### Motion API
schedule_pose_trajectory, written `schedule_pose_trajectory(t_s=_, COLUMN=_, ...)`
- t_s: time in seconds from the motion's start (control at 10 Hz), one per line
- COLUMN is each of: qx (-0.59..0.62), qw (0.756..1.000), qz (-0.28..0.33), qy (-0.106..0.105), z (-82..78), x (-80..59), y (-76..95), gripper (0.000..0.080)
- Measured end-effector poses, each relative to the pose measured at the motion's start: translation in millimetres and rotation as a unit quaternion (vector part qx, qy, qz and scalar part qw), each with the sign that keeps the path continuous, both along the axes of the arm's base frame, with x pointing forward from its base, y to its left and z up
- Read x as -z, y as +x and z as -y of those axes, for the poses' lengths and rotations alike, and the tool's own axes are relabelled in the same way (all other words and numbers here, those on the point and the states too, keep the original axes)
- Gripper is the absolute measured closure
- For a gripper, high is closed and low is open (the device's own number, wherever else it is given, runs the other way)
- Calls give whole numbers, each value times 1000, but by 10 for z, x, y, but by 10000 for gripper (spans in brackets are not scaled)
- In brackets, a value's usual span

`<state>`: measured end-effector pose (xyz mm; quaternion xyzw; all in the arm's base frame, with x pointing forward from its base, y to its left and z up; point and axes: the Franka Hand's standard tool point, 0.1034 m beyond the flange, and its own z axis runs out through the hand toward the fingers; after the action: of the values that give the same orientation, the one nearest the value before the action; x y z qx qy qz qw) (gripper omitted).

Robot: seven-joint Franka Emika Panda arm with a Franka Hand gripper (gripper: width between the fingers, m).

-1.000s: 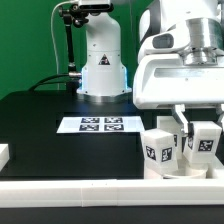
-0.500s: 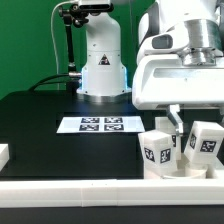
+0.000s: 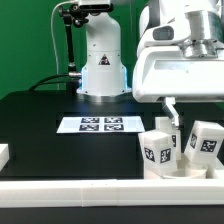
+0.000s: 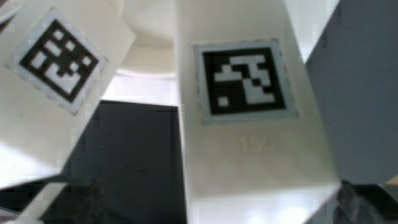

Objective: Assemble stool

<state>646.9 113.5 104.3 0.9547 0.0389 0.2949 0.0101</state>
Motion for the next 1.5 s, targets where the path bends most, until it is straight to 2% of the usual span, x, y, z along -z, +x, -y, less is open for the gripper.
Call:
schedule_pose_trajectory(t_s=0.3, qx=1, qw=1000, qz=-12, qy=3, z=-8, x=-106, y=6, gripper=150)
schedule_pose_trajectory(t_s=0.6, qx=3, qw=999, qz=-35, qy=1, z=-16, x=-59, y=-9, gripper=150)
schedule_pose_trajectory(t_s=0.7, qx=5, qw=998, qz=-66, qy=-1, z=-16, x=-8, y=-46, gripper=150)
schedule_pose_trajectory(t_s=0.9, qx=11, qw=989, qz=-145, qy=-5, z=1, x=-23, y=-37, gripper=150)
schedule_pose_trajectory(t_s=1.1, qx=15, qw=975, qz=-223, qy=-11, z=32, x=-15, y=-104, gripper=150)
schedule_pose_trajectory(t_s=1.4, qx=17, qw=971, qz=-240, qy=-13, z=37, x=-19, y=-73, gripper=150)
schedule_pose_trajectory(t_s=1.5, qx=2, qw=970, qz=-239, qy=-33, z=39, x=4, y=-72, gripper=150)
